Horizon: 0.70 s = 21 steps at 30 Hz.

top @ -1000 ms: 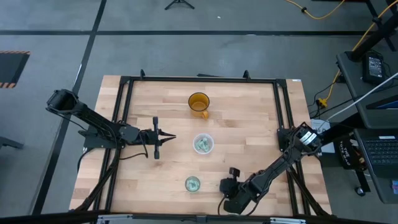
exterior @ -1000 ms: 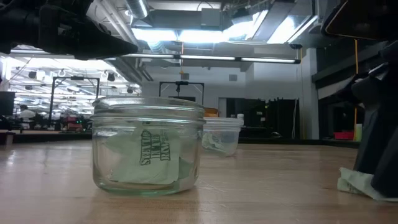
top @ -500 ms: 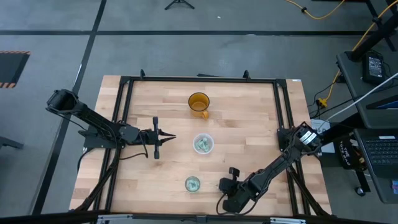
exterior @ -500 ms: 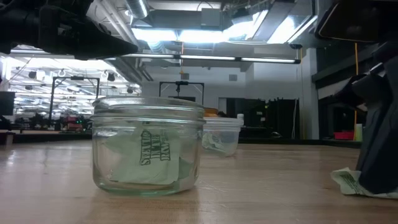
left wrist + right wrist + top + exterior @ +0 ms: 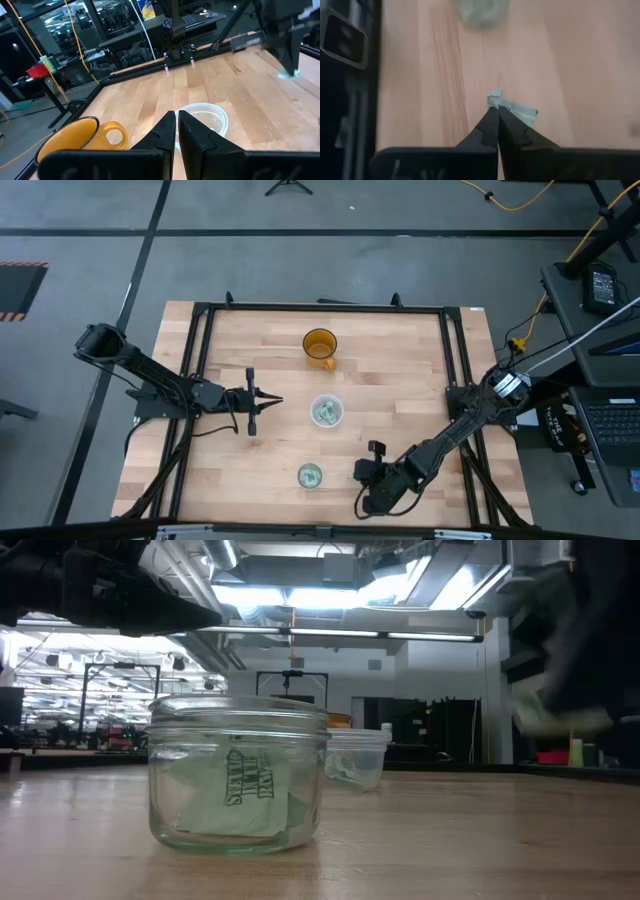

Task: Pick and place Stevia / Truvia into bins
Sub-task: Put the stevia packet into the transparent glass container

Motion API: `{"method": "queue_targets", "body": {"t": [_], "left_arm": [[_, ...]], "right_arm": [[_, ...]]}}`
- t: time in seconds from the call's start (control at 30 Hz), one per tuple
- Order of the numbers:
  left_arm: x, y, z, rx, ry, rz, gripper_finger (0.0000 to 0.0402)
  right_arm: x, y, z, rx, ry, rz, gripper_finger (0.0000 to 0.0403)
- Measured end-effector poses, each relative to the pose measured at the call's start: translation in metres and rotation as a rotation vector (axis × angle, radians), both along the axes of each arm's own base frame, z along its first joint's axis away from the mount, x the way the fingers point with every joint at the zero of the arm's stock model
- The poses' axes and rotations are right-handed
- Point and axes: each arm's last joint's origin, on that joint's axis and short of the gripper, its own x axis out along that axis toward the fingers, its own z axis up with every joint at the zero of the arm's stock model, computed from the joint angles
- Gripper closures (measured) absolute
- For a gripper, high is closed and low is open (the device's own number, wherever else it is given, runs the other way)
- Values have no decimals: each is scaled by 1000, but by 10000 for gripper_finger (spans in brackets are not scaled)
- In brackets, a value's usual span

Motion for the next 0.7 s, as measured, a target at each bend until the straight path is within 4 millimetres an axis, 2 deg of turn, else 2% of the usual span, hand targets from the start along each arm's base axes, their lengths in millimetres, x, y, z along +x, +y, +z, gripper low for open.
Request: {"method": "queue_targets", "body": {"t": [0.47, 0.7], "left_arm": [[0, 0, 0, -1, 0, -1, 384], [0, 0, 0, 0, 0, -1, 384]], "right_arm": [[-5, -16, 57, -79, -183, 64, 403], [-6, -20, 71, -163, -261, 87, 403]]}}
